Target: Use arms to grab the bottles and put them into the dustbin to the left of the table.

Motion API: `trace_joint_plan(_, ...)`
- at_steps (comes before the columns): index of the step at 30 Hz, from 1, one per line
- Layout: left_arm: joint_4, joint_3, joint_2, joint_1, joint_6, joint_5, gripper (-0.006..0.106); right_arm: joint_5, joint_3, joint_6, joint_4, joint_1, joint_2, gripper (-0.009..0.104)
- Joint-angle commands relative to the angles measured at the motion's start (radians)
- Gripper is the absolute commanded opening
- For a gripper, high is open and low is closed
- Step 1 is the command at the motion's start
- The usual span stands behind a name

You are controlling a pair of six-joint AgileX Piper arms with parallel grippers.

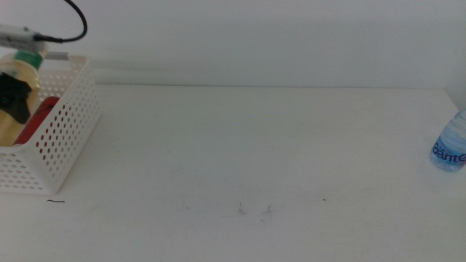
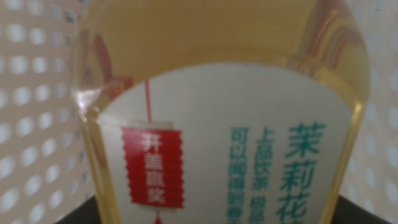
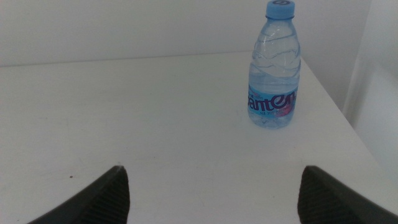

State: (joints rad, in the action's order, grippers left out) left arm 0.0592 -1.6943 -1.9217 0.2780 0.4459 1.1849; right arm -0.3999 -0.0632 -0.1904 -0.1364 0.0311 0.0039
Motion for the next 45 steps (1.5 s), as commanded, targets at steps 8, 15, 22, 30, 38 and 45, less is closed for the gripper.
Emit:
trace_joint_plan(8,0.090,-0.021,-0.075,0.000,0.058,-0.048,0.015,0.008,0.004,0.007,-0.011,-0.005,-0.004,0.087)
trace_joint_plan(15,0.117,-0.021,-0.084,-0.002,0.073,-0.098,0.079,0.008,0.004,0.007,-0.011,-0.005,-0.004,0.087)
trace_joint_plan(22,0.116,-0.021,0.025,-0.029,0.012,-0.108,0.094,0.008,0.004,0.007,-0.011,-0.005,-0.004,0.087)
trace_joint_plan(30,0.171,0.008,0.301,-0.161,-0.110,-0.076,0.090,0.008,0.004,0.007,-0.011,-0.005,-0.004,0.087)
trace_joint_plan(38,0.233,0.008,0.544,-0.334,-0.103,0.036,0.089,0.008,0.004,0.007,-0.011,-0.005,-0.004,0.087)
trace_joint_plan(45,0.207,0.014,0.715,-0.556,-0.145,0.036,0.089,0.008,0.004,0.007,-0.011,-0.005,-0.004,0.087)
